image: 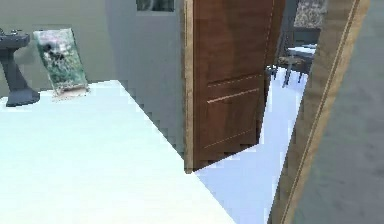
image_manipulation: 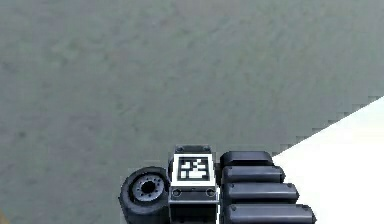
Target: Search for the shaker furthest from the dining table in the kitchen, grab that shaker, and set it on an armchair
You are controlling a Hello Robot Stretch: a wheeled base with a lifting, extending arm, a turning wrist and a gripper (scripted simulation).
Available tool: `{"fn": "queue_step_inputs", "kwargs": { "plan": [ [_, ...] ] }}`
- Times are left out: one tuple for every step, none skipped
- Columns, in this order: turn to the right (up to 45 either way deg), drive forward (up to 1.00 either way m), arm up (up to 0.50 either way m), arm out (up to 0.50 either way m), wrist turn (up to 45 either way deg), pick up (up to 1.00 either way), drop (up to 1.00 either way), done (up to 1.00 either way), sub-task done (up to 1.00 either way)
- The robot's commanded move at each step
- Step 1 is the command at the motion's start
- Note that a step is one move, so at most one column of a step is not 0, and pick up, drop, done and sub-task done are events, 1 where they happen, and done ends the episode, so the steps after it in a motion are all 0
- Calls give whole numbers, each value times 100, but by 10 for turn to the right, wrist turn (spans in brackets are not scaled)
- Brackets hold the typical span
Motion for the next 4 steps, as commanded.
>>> {"fn": "queue_step_inputs", "kwargs": {
  "plan": [
    [0, 65, 0, 0, 0, 0, 0, 0, 0],
    [390, 0, 0, 0, 0, 0, 0, 0, 0],
    [0, 65, 0, 0, 0, 0, 0, 0, 0],
    [450, 0, 0, 0, 0, 0, 0, 0, 0]
  ]
}}
